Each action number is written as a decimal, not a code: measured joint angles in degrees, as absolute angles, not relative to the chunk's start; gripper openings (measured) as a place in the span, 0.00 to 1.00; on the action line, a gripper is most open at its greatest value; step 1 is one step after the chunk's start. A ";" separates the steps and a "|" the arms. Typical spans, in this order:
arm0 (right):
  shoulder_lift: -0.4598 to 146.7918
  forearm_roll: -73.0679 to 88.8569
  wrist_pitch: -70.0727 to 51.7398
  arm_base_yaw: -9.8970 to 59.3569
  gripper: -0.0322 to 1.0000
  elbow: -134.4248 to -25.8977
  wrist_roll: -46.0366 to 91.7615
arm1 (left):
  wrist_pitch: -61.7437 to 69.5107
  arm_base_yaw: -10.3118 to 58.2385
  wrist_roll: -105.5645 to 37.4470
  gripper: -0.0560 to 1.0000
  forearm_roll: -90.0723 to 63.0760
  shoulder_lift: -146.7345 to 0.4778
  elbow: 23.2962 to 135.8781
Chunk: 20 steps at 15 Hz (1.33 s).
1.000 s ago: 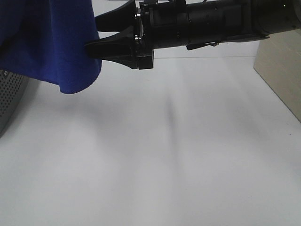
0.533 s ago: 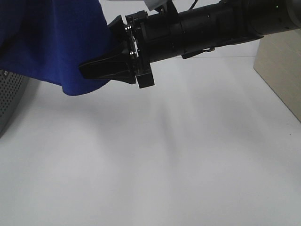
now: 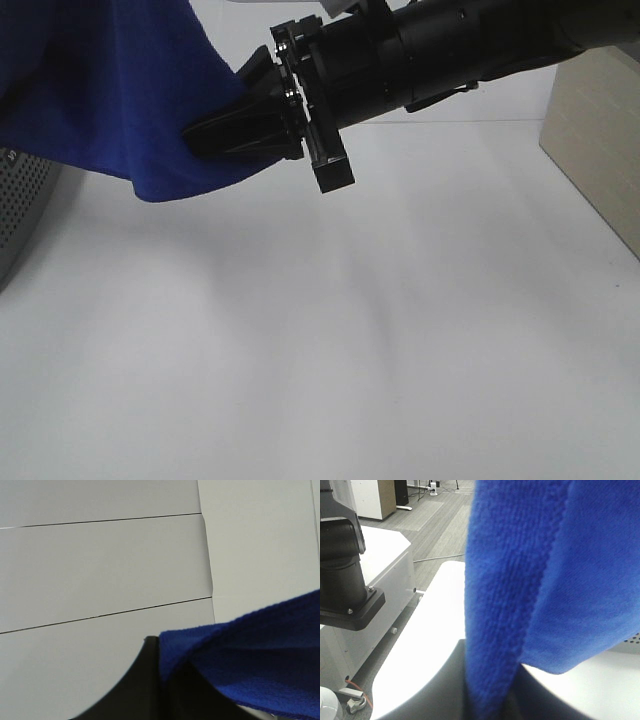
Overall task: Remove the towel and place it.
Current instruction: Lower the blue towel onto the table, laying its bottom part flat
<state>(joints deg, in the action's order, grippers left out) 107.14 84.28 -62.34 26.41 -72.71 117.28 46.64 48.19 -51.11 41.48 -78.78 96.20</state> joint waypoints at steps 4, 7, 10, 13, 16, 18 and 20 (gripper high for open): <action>107.14 84.05 -64.17 26.41 0.05 -72.71 115.11 | 46.64 48.19 -51.11 0.05 41.42 -78.78 96.20; 107.14 84.11 -64.63 26.41 0.05 -72.71 106.17 | 46.64 48.19 -51.11 0.05 41.20 -78.78 96.20; 106.80 81.93 -61.13 26.41 0.05 -72.71 90.70 | 46.64 48.19 -49.39 0.05 39.19 -78.78 96.20; 103.02 71.51 -59.24 26.41 0.05 -74.03 78.38 | 46.64 48.19 -39.08 0.05 38.45 -78.84 96.20; 96.60 53.17 -56.44 26.41 0.05 -80.96 55.98 | 45.89 48.19 -22.69 0.05 38.62 -78.84 96.20; 95.34 42.57 -56.55 26.41 0.05 -87.43 40.57 | 43.43 47.27 -14.15 0.05 39.48 -78.84 96.20; 94.77 32.43 -56.72 26.41 0.05 -93.62 26.47 | 40.79 44.75 -5.61 0.05 39.94 -78.84 96.20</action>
